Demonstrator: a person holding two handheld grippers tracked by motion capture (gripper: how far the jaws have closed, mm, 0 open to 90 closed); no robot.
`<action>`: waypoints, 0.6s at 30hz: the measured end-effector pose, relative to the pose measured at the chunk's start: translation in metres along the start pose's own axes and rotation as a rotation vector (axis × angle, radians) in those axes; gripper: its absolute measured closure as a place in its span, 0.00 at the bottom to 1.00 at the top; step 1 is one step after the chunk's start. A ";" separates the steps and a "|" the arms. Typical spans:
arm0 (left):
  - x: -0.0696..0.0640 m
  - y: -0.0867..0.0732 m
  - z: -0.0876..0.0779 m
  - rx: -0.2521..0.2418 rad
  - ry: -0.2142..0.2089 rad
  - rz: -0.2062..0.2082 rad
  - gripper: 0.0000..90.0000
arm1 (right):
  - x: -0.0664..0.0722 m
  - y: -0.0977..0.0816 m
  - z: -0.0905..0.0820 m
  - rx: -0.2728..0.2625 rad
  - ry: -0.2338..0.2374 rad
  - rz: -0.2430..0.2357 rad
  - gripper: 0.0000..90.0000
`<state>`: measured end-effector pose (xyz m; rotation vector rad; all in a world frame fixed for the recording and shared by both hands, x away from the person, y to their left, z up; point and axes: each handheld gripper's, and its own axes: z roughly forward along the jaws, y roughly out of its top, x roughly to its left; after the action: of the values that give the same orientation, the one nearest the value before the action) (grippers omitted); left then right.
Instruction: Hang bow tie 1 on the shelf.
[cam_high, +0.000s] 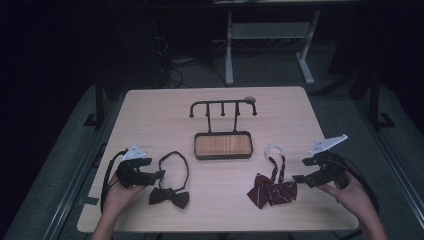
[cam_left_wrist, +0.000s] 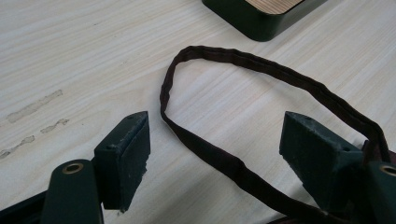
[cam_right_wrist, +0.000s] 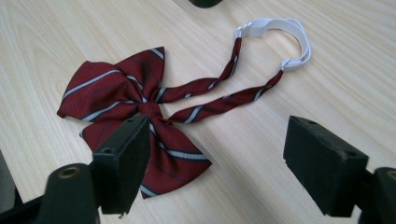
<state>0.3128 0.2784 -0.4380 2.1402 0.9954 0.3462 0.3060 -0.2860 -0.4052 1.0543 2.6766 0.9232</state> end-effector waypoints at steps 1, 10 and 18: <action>0.000 0.000 0.000 0.000 0.000 0.000 0.28 | 0.001 0.002 0.000 0.003 0.001 0.002 0.27; 0.000 0.000 0.001 0.000 -0.006 0.006 0.28 | 0.003 0.024 0.005 0.049 -0.006 -0.040 0.35; 0.000 -0.001 0.000 -0.003 -0.011 -0.001 0.28 | 0.000 0.041 0.015 0.095 -0.003 -0.054 0.42</action>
<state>0.3127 0.2783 -0.4386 2.1367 0.9894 0.3348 0.3343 -0.2555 -0.3936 0.9943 2.7562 0.7915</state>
